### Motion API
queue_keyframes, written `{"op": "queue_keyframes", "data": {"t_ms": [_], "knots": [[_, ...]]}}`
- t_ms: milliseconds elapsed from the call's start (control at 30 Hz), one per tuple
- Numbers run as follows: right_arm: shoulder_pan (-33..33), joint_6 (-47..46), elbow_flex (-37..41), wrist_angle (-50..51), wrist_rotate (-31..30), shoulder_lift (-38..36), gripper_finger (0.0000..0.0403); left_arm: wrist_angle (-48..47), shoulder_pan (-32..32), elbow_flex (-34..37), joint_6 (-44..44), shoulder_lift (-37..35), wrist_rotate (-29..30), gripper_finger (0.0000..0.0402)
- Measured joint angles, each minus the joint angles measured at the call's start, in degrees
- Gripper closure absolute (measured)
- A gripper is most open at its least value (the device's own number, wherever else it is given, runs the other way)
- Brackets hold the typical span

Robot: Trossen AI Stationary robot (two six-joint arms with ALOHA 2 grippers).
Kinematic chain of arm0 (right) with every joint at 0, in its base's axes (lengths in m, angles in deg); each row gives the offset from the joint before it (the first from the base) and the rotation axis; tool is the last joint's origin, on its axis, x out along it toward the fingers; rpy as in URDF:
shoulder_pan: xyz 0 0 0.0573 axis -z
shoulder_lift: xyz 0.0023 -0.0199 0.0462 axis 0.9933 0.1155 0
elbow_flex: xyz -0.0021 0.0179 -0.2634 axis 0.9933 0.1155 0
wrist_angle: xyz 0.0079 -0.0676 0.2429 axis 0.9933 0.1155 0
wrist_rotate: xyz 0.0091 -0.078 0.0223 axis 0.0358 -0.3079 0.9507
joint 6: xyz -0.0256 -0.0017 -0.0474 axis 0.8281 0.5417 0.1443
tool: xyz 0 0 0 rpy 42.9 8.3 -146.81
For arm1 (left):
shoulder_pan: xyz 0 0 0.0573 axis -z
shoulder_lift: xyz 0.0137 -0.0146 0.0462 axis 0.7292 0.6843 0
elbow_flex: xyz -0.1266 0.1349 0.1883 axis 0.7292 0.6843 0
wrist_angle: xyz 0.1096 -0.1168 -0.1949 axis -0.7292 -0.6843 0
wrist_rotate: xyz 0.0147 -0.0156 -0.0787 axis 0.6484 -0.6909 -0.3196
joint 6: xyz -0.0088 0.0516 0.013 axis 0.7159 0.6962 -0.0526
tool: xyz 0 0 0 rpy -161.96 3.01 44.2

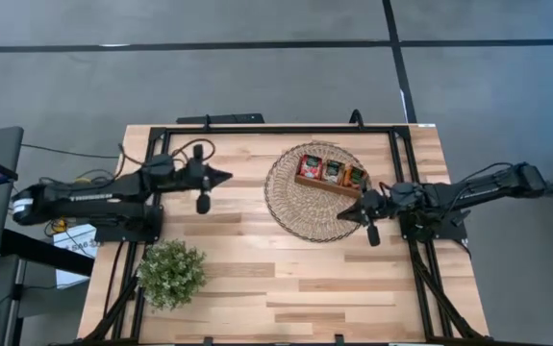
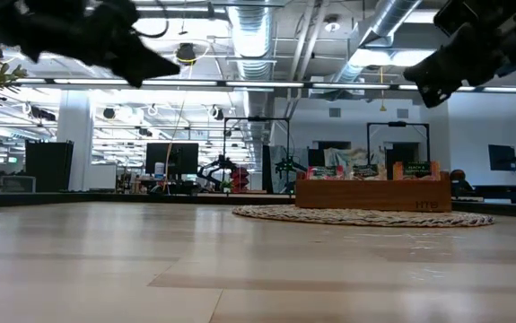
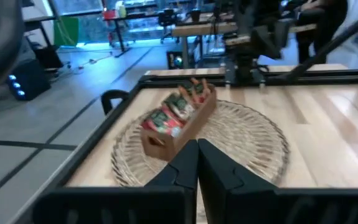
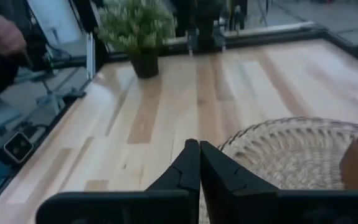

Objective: Pick & Place Tea
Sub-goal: Return to Home Position

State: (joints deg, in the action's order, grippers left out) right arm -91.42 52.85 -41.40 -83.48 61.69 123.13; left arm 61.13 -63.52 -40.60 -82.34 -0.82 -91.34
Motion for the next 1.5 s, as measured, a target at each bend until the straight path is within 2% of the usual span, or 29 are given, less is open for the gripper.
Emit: {"op": "queue_keyframes", "data": {"t_ms": [233,433,500,633,767,867,933,1033,1100,1367,1500], "knots": [[3.2,2.0,5.4,-5.9,2.1,-9.1,0.0402,3.7,-0.2,12.6,-5.4,-14.4,-0.3,0.0401],[4.5,1.2,12.3,-8.8,3.3,-19.6,0.0403,3.2,-0.2,17.2,-8.7,-25.9,0.5,0.0401],[4.7,1.4,15.0,-10.6,3.7,-23.4,0.0403,0.5,-0.2,17.8,-8.9,-28.9,0.1,0.0401],[6.5,1.9,15.4,-5.7,4.3,-30.3,0.0403,-8.3,-0.2,18.0,-7.8,-34.9,-2.1,0.0401],[9.1,3.2,15.4,-2.7,9.9,-37.1,0.0403,-14.8,-0.2,18.0,-8.2,-40.7,-0.5,0.0401],[9.8,2.8,15.4,0.2,12.7,-36.9,0.0403,-20.8,-0.2,18.0,-9.4,-44.7,-0.5,0.0401],[9.7,2.8,15.4,2.1,12.5,-36.5,0.0403,-21.8,-0.2,18.4,-10.7,-44.7,-1.1,0.0401],[9.2,3.0,15.4,2.2,11.4,-36.6,0.0403,-14.6,-0.1,21.5,-12.7,-42.9,-3.1,0.0401],[9.2,3.4,15.5,1.9,11.2,-37.0,0.0403,-14.4,-0.1,21.3,-12.7,-41.5,-3.5,0.0401],[9.3,3.9,15.5,1.2,10.6,-36.9,0.0403,-10.2,2.0,21.5,-10.7,-41.8,-2.5,0.0401],[9.3,6.4,15.5,1.0,7.2,-36.9,0.0403,-11.4,2.1,21.5,-10.3,-41.7,-0.9,0.0401]]}}
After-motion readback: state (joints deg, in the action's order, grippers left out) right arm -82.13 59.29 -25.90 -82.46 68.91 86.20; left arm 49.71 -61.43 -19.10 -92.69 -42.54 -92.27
